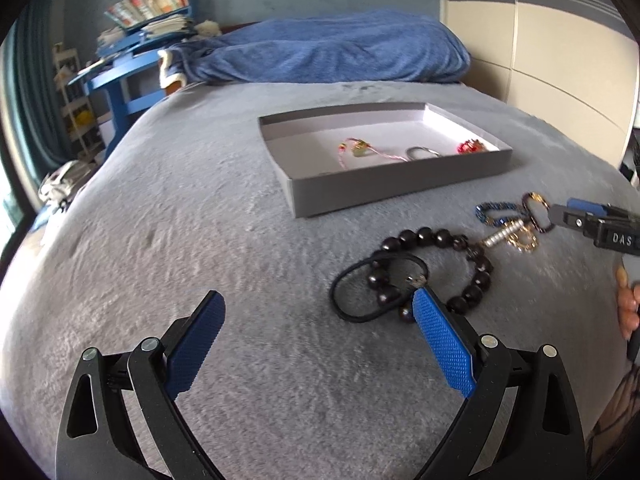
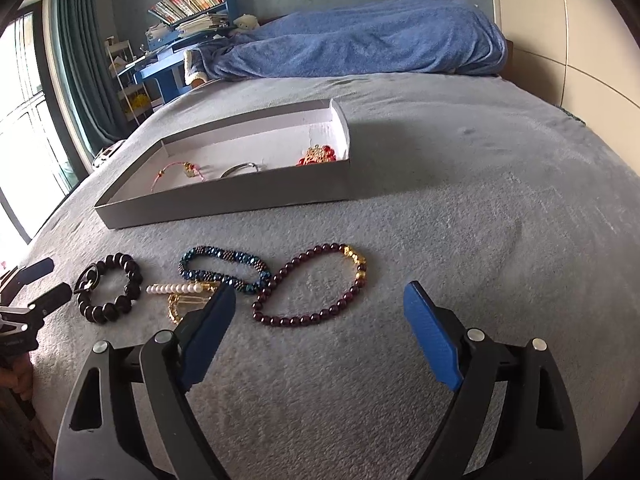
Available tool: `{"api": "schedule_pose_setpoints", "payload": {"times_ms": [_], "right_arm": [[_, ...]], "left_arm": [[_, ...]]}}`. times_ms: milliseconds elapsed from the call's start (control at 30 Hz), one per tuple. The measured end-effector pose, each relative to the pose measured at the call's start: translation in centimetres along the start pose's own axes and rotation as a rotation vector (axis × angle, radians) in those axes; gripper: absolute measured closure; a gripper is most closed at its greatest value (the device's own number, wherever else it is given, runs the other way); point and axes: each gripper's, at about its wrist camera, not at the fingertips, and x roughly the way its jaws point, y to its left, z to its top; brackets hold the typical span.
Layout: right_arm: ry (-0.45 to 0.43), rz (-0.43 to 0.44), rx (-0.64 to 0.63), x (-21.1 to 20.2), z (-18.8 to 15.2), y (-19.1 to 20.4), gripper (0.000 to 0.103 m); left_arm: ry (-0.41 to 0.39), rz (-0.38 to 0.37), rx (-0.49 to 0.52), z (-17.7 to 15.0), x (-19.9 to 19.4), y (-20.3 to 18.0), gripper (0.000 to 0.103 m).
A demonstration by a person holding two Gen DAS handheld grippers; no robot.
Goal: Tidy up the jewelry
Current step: 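Grasp the black bead bracelet with the left tool while the right tool grasps the dark red bead bracelet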
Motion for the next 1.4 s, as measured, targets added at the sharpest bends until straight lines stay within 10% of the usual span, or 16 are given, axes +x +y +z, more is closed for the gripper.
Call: {"api": "schedule_pose_setpoints", "payload": {"times_ms": [667,1000,1400], "right_arm": [[0.028,0.011,-0.004,0.6,0.1,0.1,0.018],[0.018,0.002,0.052,0.5,0.1,-0.9,0.018],[0.042,-0.050,0.104,1.0,0.0,-1.9,0.036]], "left_arm": [[0.105,-0.147,-0.021,1.3,2.9,0.9,0.012],[0.072,-0.266,-0.035,0.5,2.2,0.7,0.066],[0.040,-0.216,-0.014,0.3,1.4,0.4,0.060]]}}
